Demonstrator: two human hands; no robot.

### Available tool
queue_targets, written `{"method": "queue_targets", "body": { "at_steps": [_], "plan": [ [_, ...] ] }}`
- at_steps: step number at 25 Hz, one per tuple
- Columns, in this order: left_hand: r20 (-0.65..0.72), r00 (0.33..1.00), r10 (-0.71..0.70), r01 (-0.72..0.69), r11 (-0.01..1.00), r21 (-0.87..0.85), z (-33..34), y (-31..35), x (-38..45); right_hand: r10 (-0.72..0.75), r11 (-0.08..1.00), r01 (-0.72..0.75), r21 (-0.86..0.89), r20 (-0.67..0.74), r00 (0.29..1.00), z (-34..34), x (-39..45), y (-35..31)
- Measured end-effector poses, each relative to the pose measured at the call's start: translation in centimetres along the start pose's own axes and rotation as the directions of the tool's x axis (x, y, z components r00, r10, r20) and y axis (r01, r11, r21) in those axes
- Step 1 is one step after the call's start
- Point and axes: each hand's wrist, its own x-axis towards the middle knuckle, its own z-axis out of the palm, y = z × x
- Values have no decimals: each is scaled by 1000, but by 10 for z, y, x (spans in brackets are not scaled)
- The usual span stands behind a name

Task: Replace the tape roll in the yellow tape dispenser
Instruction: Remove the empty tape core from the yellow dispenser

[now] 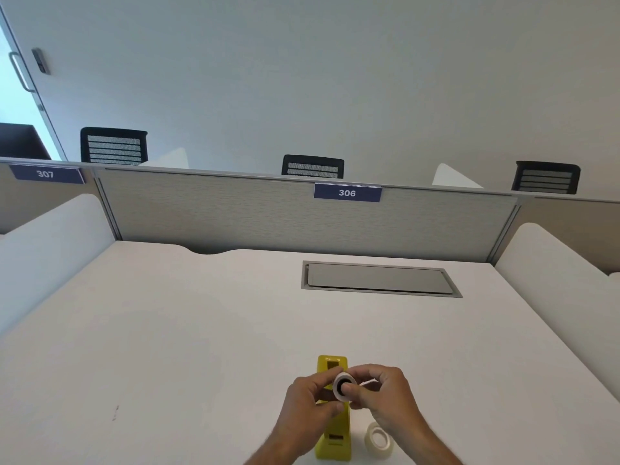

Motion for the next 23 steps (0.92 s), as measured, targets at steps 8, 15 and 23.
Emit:
{"method": "queue_targets", "body": {
  "at_steps": [8, 15, 23],
  "plan": [
    [32, 999, 3, -2, 1000, -26, 1, 6, 1, -72, 993, 65, -99, -74, 995, -2, -6, 1],
    [54, 998, -12, 19, 992, -125, 1, 6, 1, -69, 997, 71, 10, -128, 989, 1, -9, -1],
    [-64, 996, -70, 54, 974, -220, -2, 1, 6, 30, 979, -13, 203, -85, 996, 2, -4, 1]
  ]
}}
